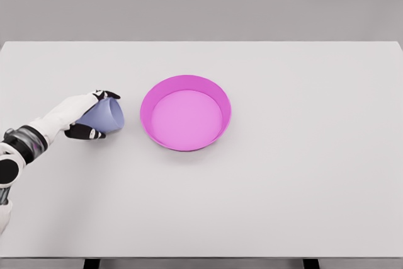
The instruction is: Flip the cup with left arm and place it on the plate
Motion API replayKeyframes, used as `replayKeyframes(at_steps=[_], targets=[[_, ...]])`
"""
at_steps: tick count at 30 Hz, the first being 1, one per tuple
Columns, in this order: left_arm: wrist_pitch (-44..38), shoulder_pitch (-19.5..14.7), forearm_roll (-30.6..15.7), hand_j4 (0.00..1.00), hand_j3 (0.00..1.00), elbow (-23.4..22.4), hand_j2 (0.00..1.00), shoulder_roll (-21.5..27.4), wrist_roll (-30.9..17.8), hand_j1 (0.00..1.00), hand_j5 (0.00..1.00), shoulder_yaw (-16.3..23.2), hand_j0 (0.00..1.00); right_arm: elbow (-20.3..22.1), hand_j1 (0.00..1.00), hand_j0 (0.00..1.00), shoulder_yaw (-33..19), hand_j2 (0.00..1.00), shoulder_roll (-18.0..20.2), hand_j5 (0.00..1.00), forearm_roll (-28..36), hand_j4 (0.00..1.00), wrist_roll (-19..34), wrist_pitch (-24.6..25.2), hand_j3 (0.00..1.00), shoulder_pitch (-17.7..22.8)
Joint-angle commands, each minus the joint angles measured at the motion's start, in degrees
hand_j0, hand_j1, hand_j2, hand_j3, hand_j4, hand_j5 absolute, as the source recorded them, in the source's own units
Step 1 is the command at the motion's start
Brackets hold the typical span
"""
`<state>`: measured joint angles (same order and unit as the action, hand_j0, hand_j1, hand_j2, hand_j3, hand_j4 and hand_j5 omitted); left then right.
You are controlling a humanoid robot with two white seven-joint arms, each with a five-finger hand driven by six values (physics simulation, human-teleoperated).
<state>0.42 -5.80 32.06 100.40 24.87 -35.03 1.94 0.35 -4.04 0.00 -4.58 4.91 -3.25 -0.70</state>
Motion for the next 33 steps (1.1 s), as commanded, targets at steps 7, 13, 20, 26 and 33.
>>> replayKeyframes(at_steps=[7,13,20,26,33], targets=[[3.8,-1.2,-6.0,0.77,0.77,-0.8,0.77,-0.3,0.0,0.77,0.77,-0.9,0.77,0.0,1.0,1.0,0.0,1.0,0.0,1.0,0.0,1.0,0.0,0.0,1.0,0.0],[8.6,-1.4,-13.7,0.77,0.77,-1.5,0.77,-0.3,0.0,0.77,0.77,-1.3,0.77,0.0,1.0,1.0,0.0,1.0,0.0,1.0,0.0,1.0,0.0,0.0,1.0,0.0],[13.4,-1.8,-22.3,0.76,0.76,-1.4,0.76,-0.2,0.0,0.76,0.76,-4.4,0.76,0.0,1.0,1.0,0.0,1.0,0.0,1.0,0.0,1.0,0.0,0.0,1.0,0.0],[16.2,-1.8,-28.8,0.76,0.76,-1.5,0.76,0.0,0.0,0.76,0.76,-3.6,0.76,0.0,1.0,1.0,0.0,1.0,0.0,1.0,0.0,1.0,0.0,0.0,1.0,0.0],[20.8,-1.4,-33.9,0.76,0.76,-1.6,0.76,-2.5,0.0,0.76,0.76,-1.8,0.76,0.0,1.0,1.0,0.0,1.0,0.0,1.0,0.0,1.0,0.0,-0.1,1.0,0.0]])
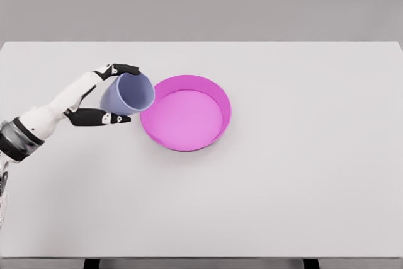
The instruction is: Flip the cup with left arm and place it on the plate
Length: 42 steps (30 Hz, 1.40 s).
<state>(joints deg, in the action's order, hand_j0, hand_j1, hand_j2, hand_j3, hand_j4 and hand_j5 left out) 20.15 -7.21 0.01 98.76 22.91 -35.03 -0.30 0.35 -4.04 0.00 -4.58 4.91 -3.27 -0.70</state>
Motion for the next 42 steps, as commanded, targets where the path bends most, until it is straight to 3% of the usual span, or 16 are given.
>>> replayKeyframes(at_steps=[1,5,9,26,36,39,42], targets=[[2.1,0.0,-2.5,0.76,0.76,0.0,0.76,-1.5,0.0,0.76,0.76,1.8,0.76,0.0,1.0,1.0,0.0,1.0,0.0,1.0,0.0,1.0,0.0,0.0,1.0,0.0],[3.0,-0.6,-2.4,0.76,0.76,-0.6,0.76,-4.8,0.0,0.76,0.76,5.8,0.76,0.0,1.0,1.0,0.0,1.0,0.0,1.0,0.0,1.0,0.0,0.0,1.0,0.0],[6.6,-6.2,-2.1,0.77,0.77,-9.2,0.77,-7.4,0.0,0.77,0.77,11.5,0.77,0.0,1.0,1.0,0.0,1.0,0.0,1.0,0.0,1.0,0.0,0.0,1.0,0.0],[10.1,-9.6,-1.2,0.77,0.77,-17.5,0.77,-10.0,0.0,0.77,0.77,13.1,0.77,0.0,1.0,1.0,0.0,1.0,0.0,1.0,0.0,1.0,0.0,0.0,1.0,0.0],[11.3,-9.7,-0.9,0.77,0.77,-21.0,0.77,-10.4,0.0,0.77,0.77,14.6,0.77,0.0,1.0,1.0,0.0,1.0,0.0,1.0,0.0,1.0,0.0,0.0,1.0,0.0],[10.3,-10.4,2.2,0.77,0.77,-21.1,0.77,-10.7,0.0,0.77,0.77,15.7,0.77,0.0,1.0,1.0,0.0,1.0,0.0,1.0,0.0,1.0,0.0,0.0,1.0,0.0],[10.3,-10.7,2.4,0.77,0.77,-21.1,0.77,-10.6,0.0,0.77,0.77,15.8,0.77,0.0,1.0,1.0,0.0,1.0,0.0,1.0,0.0,1.0,0.0,0.0,1.0,0.0]])
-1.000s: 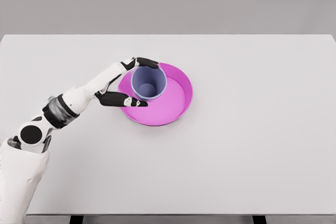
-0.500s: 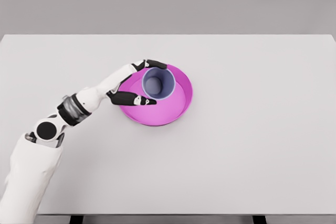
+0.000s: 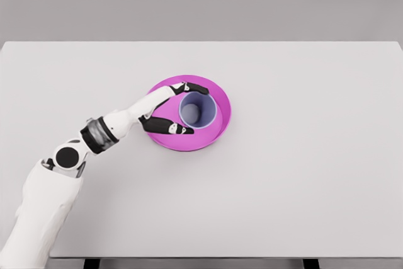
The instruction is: Flip the cup with left arm and place it on the plate
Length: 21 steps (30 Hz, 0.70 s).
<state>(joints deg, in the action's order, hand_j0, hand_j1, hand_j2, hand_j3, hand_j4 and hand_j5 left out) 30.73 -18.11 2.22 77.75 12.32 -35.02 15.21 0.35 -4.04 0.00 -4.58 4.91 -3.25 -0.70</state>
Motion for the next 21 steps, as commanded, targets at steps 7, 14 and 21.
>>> replayKeyframes(at_steps=[7,14,21], targets=[[-0.1,-0.2,-1.3,0.77,0.77,-3.1,0.77,-0.2,0.0,0.77,0.77,0.2,0.77,0.0,1.0,1.0,0.0,1.0,0.0,1.0,0.0,1.0,0.0,0.0,1.0,0.0],[0.3,-0.4,-1.9,0.82,0.82,-5.6,0.82,-0.5,0.0,0.82,0.82,0.2,0.82,0.0,1.0,1.0,0.0,1.0,0.0,1.0,0.0,1.0,0.0,0.0,1.0,0.0],[0.6,-0.4,-1.6,1.0,1.0,-5.1,1.0,-1.2,0.0,1.0,1.0,0.2,1.0,0.0,1.0,1.0,0.0,1.0,0.0,1.0,0.0,1.0,0.0,0.0,1.0,0.0]])
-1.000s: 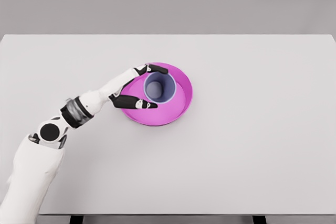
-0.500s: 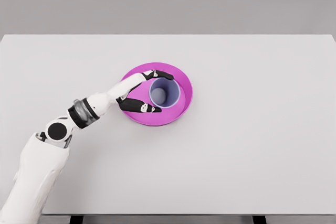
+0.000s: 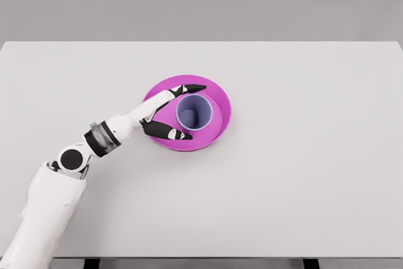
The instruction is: Flip the cup with left arm and place it on the plate
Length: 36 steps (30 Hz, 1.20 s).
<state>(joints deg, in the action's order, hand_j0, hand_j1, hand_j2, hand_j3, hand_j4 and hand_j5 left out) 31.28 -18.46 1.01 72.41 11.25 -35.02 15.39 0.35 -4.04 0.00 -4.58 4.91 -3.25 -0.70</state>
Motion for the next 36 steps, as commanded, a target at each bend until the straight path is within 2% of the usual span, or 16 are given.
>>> replayKeyframes(at_steps=[1,20,36], targets=[[0.0,0.0,-0.4,1.0,1.0,0.2,1.0,-0.1,0.0,1.0,1.0,0.0,1.0,0.0,1.0,1.0,0.0,1.0,0.0,1.0,0.0,1.0,0.0,0.0,1.0,0.0],[-0.4,-0.1,-0.3,1.0,1.0,3.3,1.0,0.6,0.0,1.0,1.0,-0.2,1.0,0.0,1.0,1.0,0.0,1.0,0.0,1.0,0.0,1.0,0.0,-0.1,1.0,0.0],[-0.4,-0.1,-0.2,1.0,1.0,3.2,1.0,0.6,0.0,1.0,1.0,-0.2,1.0,0.0,1.0,1.0,0.0,1.0,0.0,1.0,0.0,1.0,0.0,0.0,1.0,0.0]])
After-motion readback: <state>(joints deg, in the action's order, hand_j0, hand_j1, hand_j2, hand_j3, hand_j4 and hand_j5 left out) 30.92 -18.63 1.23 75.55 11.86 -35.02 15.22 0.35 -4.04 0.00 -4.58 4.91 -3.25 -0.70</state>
